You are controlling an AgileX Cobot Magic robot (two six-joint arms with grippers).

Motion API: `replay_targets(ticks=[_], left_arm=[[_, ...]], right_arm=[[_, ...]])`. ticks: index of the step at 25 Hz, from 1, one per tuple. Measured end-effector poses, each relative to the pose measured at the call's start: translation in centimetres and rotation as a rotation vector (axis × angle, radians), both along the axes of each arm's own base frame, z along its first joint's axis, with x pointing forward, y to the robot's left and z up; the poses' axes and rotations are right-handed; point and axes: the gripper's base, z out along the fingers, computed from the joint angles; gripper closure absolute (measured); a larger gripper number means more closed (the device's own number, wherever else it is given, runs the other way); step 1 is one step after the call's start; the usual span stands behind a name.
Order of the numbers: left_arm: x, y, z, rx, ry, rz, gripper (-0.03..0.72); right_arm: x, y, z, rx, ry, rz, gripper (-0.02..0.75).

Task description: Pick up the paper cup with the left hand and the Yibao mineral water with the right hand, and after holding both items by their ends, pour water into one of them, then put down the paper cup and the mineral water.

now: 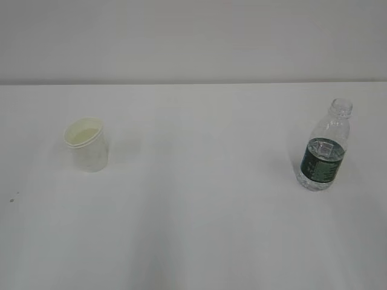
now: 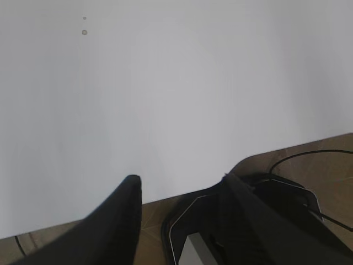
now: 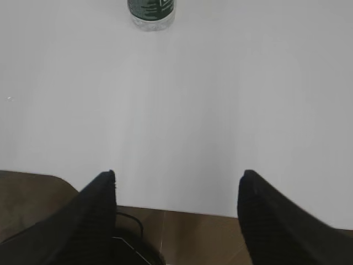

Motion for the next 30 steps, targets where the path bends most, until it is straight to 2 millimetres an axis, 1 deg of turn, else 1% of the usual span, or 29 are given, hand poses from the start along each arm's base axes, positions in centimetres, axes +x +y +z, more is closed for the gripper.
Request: replay_targets(ticks=[5, 10, 13, 19, 30], left_arm=[[0.1, -0.1, 0.1, -0.01, -0.011, 0.002, 0.358], [0.0, -0.1, 0.1, -0.013, -0.022, 0.002, 0.363], [-0.8, 0.0, 0.7, -0.021, -0.079, 0.003, 0.364], [-3.2, 0.4, 2.1, -0.042, -0.238, 0.006, 0.364], [-5.6, 0.7, 3.0, -0.061, -0.364, 0.005, 0.365]], right_arm=[[-1.3, -0.1, -0.1, 0.003, -0.06, 0.0, 0.22], [-2.1, -0.2, 0.0, 0.006, -0.085, -0.001, 0.219], [-2.6, -0.3, 0.1, 0.007, -0.112, -0.001, 0.219], [-3.6, -0.4, 0.4, 0.011, -0.175, 0.0, 0.22], [-4.9, -0.5, 0.7, 0.02, -0.258, 0.0, 0.22]])
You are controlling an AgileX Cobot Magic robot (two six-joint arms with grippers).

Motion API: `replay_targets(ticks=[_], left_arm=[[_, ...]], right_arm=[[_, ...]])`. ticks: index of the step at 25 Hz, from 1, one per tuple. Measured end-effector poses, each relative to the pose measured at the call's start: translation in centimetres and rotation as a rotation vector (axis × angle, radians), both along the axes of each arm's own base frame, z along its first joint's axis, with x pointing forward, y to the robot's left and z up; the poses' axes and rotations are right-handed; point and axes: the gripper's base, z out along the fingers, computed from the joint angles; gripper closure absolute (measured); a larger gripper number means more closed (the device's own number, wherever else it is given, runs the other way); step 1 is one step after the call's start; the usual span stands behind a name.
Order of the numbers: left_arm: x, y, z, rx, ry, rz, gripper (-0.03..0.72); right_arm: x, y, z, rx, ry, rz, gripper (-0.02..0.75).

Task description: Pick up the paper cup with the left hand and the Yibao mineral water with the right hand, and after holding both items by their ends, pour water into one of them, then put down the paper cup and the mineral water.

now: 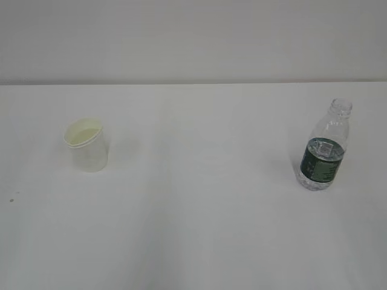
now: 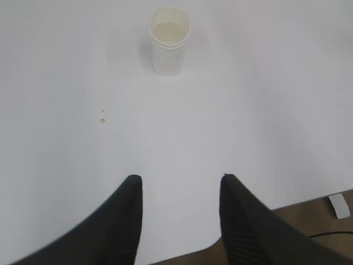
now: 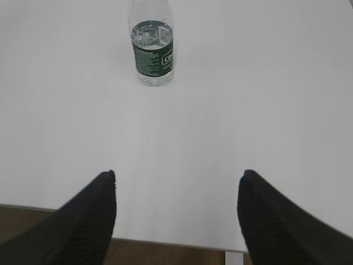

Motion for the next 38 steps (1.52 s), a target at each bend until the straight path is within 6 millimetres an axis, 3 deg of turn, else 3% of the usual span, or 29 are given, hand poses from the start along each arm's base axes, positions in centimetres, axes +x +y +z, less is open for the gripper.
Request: replay_targets(ticks=[10, 38], left_arm=[[-1.7, 0.1, -0.3, -0.018, -0.067, -0.004, 0.365], [-2.8, 0.0, -2.7, -0.062, -0.093, -0.014, 0.412]], right_arm=[[-1.0, -0.1, 0.1, 0.008, -0.056, 0.001, 0.22], [-1.4, -0.1, -0.6, -0.031, -0.016, 0.027, 0.22]])
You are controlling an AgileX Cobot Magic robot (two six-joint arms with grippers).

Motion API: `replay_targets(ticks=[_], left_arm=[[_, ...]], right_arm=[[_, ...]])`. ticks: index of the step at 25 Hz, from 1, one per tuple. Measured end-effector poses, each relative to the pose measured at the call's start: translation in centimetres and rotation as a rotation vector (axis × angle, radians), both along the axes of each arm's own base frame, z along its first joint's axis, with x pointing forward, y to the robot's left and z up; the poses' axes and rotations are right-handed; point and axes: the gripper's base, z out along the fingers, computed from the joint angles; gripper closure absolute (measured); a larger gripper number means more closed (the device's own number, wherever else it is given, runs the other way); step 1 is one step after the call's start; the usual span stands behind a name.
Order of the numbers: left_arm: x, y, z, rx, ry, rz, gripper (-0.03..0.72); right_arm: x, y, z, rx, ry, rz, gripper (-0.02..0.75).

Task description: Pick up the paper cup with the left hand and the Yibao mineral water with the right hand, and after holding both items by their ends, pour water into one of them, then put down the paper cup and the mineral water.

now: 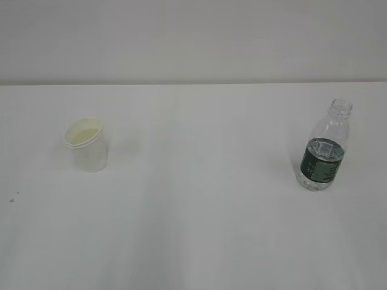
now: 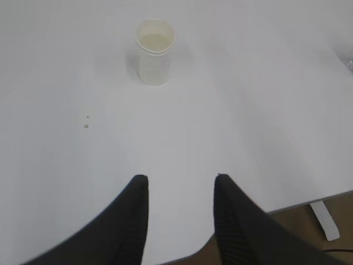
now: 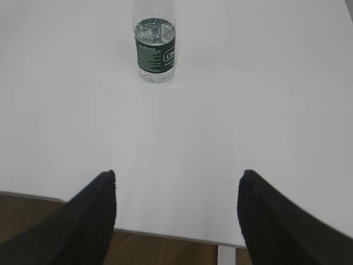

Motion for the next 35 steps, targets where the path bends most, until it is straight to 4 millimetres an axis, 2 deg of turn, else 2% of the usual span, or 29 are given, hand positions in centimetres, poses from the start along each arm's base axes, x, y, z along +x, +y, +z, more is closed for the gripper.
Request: replay_targets(ticks=[18, 35], left_arm=[[0.3, 0.0, 0.0, -0.008, -0.032, 0.009, 0.421], [0.8, 0.0, -0.4, -0.026, -0.085, 0.024, 0.447]], right_arm=[[-2.0, -0.4, -0.5, -0.021, -0.112, -0.003, 0.22], [-2.0, -0.4, -0.5, -0.021, -0.11, -0.004, 0.22]])
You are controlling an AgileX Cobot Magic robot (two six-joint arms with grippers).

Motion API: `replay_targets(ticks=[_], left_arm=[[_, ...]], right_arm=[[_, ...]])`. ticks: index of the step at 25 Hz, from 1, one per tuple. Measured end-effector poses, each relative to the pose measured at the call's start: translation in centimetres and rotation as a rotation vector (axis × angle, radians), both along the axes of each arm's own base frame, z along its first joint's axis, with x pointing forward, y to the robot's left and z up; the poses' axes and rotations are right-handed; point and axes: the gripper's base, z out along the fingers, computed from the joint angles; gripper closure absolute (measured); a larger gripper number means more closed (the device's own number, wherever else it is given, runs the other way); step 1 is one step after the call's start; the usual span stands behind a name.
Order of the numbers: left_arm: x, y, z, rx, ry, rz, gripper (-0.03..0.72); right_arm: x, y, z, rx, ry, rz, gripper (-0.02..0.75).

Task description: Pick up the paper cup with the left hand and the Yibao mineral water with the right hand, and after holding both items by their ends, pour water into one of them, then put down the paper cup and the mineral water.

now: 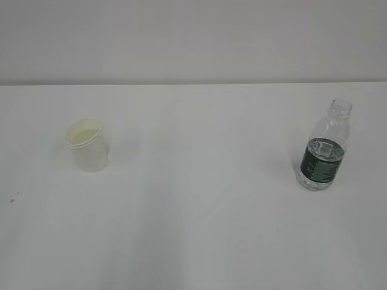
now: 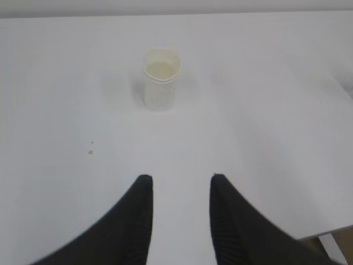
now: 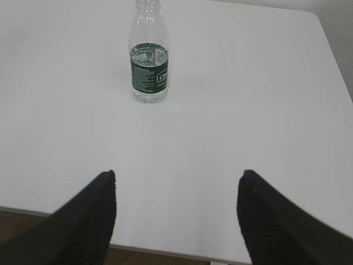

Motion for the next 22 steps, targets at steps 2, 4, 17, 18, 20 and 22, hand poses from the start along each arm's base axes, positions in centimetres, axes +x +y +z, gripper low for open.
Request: replay_targets(ticks=[2, 4, 17, 18, 20, 22], left_arm=[[-0.1, 0.0, 0.0, -0.001, -0.009, 0.001, 0.447], [-0.2, 0.0, 0.0, -0.001, -0.015, 0.0, 0.447], [-1.7, 0.0, 0.2, -0.017, -0.132, -0.023, 0.447], [-1.8, 0.0, 0.2, -0.019, -0.139, -0.024, 0.447], [-2.1, 0.1, 0.2, -0.019, -0.153, -0.024, 0.447], [-2.3, 0.1, 0.2, -0.021, -0.169, -0.024, 0.447]], right_arm=[[0.0, 0.0, 0.0, 0.0, 0.0, 0.0, 0.22], [0.0, 0.0, 0.0, -0.001, 0.0, 0.0, 0.22], [0.0, 0.0, 0.0, -0.001, 0.002, 0.0, 0.22], [0.0, 0.0, 0.0, -0.001, 0.002, 0.0, 0.22], [0.0, 0.0, 0.0, -0.001, 0.002, 0.0, 0.22], [0.0, 0.0, 0.0, -0.001, 0.002, 0.0, 0.22]])
